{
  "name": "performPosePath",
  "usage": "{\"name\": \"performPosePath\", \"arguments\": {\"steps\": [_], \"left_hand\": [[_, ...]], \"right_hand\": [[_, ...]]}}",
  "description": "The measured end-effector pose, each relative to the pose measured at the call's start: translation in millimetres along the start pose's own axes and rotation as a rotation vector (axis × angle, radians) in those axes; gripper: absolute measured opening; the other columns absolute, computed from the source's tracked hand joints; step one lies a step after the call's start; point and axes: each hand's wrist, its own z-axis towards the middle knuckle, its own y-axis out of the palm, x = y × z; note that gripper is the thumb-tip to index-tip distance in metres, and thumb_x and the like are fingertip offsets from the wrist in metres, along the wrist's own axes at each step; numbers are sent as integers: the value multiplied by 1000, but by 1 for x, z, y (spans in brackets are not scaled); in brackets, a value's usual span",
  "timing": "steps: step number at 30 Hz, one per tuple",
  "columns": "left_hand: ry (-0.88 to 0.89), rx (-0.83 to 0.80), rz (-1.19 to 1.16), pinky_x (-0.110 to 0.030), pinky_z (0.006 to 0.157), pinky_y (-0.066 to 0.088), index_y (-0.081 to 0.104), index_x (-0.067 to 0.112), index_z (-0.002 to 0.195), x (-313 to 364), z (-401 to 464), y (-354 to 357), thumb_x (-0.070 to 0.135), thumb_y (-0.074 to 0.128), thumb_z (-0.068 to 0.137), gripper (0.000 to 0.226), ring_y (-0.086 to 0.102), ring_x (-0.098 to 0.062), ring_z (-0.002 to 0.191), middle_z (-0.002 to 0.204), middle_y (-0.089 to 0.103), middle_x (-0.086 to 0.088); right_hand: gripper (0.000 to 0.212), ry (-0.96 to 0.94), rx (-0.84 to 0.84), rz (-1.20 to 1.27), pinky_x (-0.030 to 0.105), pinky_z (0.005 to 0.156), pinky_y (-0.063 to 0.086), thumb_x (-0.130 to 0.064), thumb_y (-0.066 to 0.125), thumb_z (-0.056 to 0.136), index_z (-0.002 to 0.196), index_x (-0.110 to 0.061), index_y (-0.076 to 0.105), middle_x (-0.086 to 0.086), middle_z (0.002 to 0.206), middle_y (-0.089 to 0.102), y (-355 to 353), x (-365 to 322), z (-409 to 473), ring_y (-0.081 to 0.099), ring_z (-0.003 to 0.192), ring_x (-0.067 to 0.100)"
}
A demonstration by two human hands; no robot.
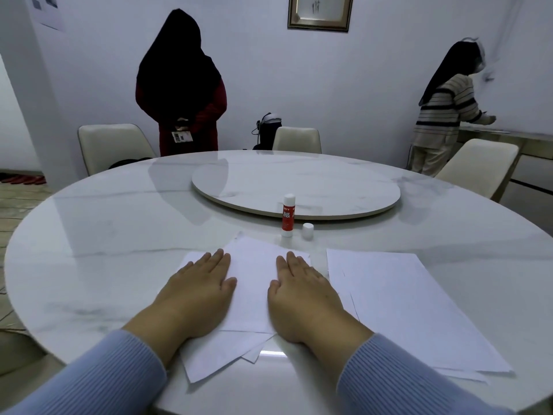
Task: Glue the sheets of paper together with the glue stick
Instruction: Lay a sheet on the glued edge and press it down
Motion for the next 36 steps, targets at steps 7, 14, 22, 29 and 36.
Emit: {"name": "performPosePath", "arguments": {"steps": [7, 14, 22, 29, 36], "left_hand": [[-31, -28, -9, -29, 119, 2, 0, 26, 151, -10, -1, -2, 51, 19, 96, 63, -5, -8, 146, 159, -6, 9], [-57, -35, 1, -29, 119, 2, 0, 27, 150, -15, -6, -7, 53, 20, 95, 64, -5, -9, 146, 159, -7, 8], [-122, -1, 14, -31, 119, 4, -2, 23, 150, -18, -9, -5, 58, 19, 92, 71, -4, -9, 146, 160, -6, 6], [-113, 12, 19, -31, 119, 4, -2, 23, 150, -18, -8, -4, 58, 19, 92, 71, -5, -10, 146, 160, -8, 5], [-114, 45, 10, -32, 119, 7, -1, 22, 151, -18, -8, -3, 57, 21, 92, 72, -5, -11, 147, 160, -6, 6]], "right_hand": [[60, 43, -17, 12, 34, 120, -4, -37, 13, 99, 153, -17, -2, 6, 162, -12, 2, 0, 0, -9, 149, 19], [68, 79, -64, 16, 35, 118, -8, -49, 14, 97, 153, -17, -6, 9, 161, -16, -3, 4, -4, -14, 148, 22], [74, 89, -59, 14, 33, 118, -7, -55, 16, 95, 153, -13, -5, 6, 162, -14, -4, 3, -5, -12, 149, 18], [76, 95, 38, 18, 42, 118, -14, -55, 29, 93, 153, -14, 7, 5, 161, 15, -9, 3, -5, 8, 149, 17], [82, 121, 227, 584, 25, 85, 45, -26, 73, 73, 142, -36, 28, -8, 111, 57, -23, 2, -12, 54, 105, 18]]}}
